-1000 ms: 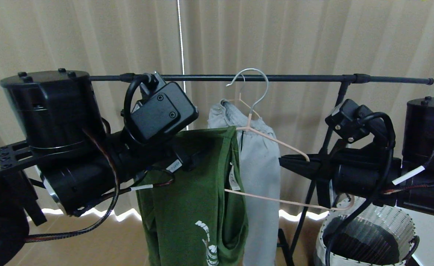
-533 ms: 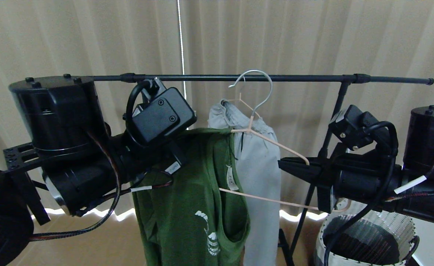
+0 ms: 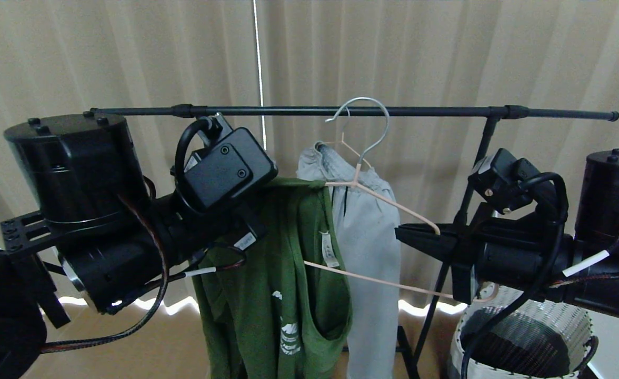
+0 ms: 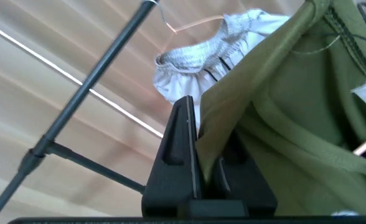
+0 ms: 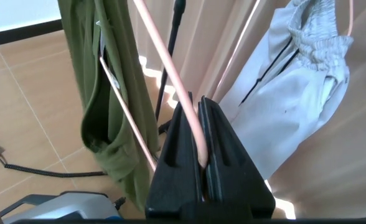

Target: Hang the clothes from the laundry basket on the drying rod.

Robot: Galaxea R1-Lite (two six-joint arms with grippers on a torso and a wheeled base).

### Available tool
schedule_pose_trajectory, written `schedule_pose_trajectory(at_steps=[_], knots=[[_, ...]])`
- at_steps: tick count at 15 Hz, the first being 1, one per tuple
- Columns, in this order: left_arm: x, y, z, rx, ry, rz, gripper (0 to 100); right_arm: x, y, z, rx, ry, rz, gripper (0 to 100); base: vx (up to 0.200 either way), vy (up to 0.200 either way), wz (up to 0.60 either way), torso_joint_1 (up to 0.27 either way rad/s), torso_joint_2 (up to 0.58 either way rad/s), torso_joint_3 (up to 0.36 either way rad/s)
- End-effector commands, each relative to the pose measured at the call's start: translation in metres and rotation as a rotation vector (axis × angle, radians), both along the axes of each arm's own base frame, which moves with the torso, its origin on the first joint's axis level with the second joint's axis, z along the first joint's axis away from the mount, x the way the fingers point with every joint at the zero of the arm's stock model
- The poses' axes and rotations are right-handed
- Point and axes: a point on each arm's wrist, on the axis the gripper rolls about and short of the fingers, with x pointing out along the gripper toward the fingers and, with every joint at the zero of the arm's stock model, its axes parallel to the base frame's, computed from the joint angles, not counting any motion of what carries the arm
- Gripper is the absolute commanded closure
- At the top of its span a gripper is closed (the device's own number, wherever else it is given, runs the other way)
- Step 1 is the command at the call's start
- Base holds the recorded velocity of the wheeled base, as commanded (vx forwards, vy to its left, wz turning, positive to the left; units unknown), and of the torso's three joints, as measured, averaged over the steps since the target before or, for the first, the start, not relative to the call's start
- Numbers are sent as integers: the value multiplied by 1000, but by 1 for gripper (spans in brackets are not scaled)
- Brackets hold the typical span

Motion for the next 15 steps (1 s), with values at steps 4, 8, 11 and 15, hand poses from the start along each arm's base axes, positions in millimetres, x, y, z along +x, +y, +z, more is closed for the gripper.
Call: schedule_pose_trajectory(at_steps=[4,8,11,15], knots=[[1,2,-6,6,5,82,100,1,-1,0,-3,-8,-20,0,0,0,0,0,0,0],[0,11,-23,-14,66,412,100,-8,-9,-16,12,-117,-92,0,0,0,0,0,0,0],[4,5,-23,-135,110,436,100,-10,-9,-28,-12,-83,-84,0,0,0,0,0,0,0],[-1,-8,-9,-282,127,390,100,-9,3,-39,-35,-44,-46,0,0,0,0,0,0,0]])
